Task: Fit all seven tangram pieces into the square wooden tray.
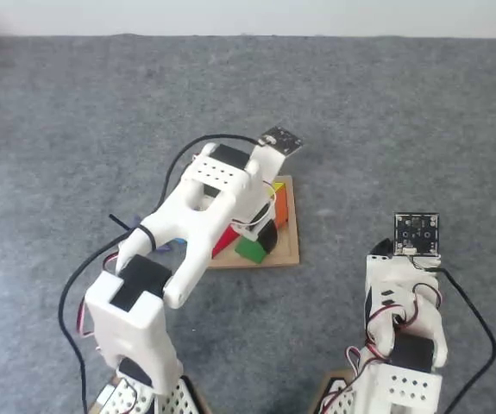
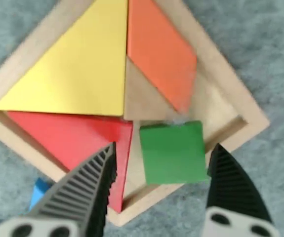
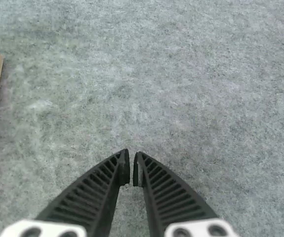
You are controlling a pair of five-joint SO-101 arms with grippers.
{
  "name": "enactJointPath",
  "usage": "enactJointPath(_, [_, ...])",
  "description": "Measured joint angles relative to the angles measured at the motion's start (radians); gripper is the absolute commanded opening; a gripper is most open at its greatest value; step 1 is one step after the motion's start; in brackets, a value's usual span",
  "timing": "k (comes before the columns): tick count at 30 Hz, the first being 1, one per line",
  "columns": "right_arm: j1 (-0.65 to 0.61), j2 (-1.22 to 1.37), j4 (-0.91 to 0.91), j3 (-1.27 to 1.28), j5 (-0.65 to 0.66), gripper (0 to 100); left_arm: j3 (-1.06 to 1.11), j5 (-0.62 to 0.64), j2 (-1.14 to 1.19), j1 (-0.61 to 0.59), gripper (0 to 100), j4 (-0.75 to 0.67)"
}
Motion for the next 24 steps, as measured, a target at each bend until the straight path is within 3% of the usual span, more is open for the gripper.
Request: enactJointPath(24, [0.0,0.0,0.0,0.0,0.0,3.2,-0.006,-0.069,0.0,-0.13,29,-0.023])
